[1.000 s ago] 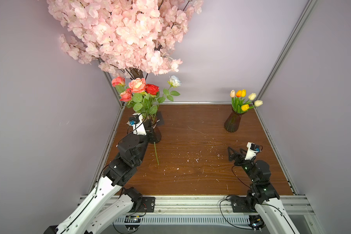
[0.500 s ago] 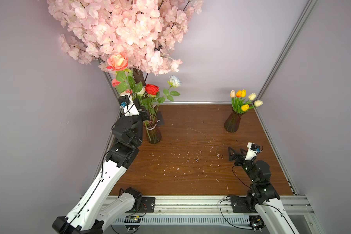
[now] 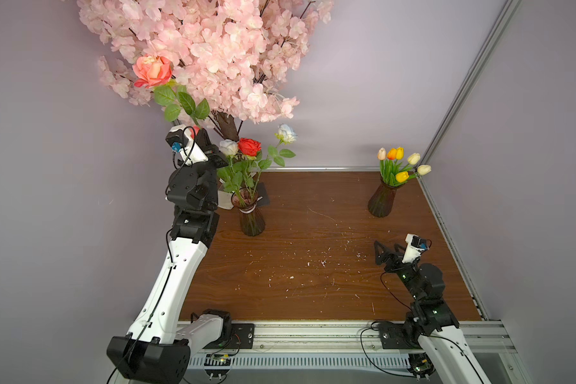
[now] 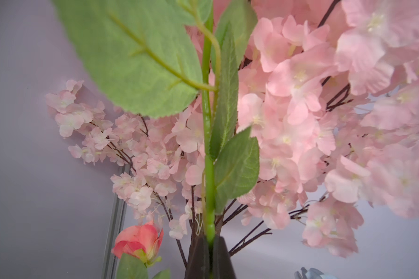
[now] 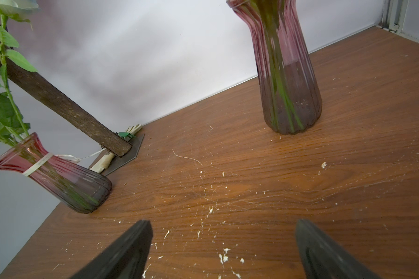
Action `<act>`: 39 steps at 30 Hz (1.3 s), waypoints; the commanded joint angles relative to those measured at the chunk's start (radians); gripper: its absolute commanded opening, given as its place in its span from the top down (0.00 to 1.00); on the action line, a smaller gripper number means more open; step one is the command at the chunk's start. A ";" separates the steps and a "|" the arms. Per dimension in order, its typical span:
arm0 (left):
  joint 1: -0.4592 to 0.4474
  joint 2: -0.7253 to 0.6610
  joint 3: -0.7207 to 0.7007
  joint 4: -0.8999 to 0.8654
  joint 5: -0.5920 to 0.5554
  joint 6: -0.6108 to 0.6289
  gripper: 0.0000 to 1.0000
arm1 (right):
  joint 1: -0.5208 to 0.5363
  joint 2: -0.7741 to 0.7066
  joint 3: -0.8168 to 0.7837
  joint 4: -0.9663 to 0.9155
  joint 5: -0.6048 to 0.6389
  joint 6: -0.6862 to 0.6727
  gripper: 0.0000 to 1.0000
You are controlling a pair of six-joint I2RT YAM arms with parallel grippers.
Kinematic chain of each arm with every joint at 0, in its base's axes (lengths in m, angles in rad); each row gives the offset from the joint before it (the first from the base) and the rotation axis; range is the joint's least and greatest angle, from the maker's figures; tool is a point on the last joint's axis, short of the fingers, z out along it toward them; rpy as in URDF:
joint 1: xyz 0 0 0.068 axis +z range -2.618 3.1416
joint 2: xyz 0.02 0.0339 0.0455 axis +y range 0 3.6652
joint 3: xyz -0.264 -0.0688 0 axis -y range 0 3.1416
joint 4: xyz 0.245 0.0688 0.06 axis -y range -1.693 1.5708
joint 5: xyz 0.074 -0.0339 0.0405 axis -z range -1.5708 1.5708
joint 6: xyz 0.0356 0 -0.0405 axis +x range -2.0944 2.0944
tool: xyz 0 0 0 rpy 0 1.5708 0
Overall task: Arrange the flowers in different vases according to their variety
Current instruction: Insert the flower into the vase.
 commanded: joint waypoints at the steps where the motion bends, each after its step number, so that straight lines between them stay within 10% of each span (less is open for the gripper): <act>1: 0.014 0.004 -0.019 0.097 0.065 -0.027 1.00 | 0.005 -0.006 -0.010 0.030 0.013 0.009 0.00; 25: 0.015 0.038 -0.330 0.041 0.244 -0.148 0.98 | 0.004 -0.008 -0.010 0.030 0.008 0.007 0.00; 31: 0.009 0.054 -0.299 -0.113 0.275 -0.149 0.48 | 0.006 -0.012 -0.007 0.028 0.001 0.004 0.01; 39: -0.034 -0.037 -0.259 -0.300 0.207 -0.150 0.18 | 0.005 0.023 0.033 0.036 -0.071 -0.004 0.00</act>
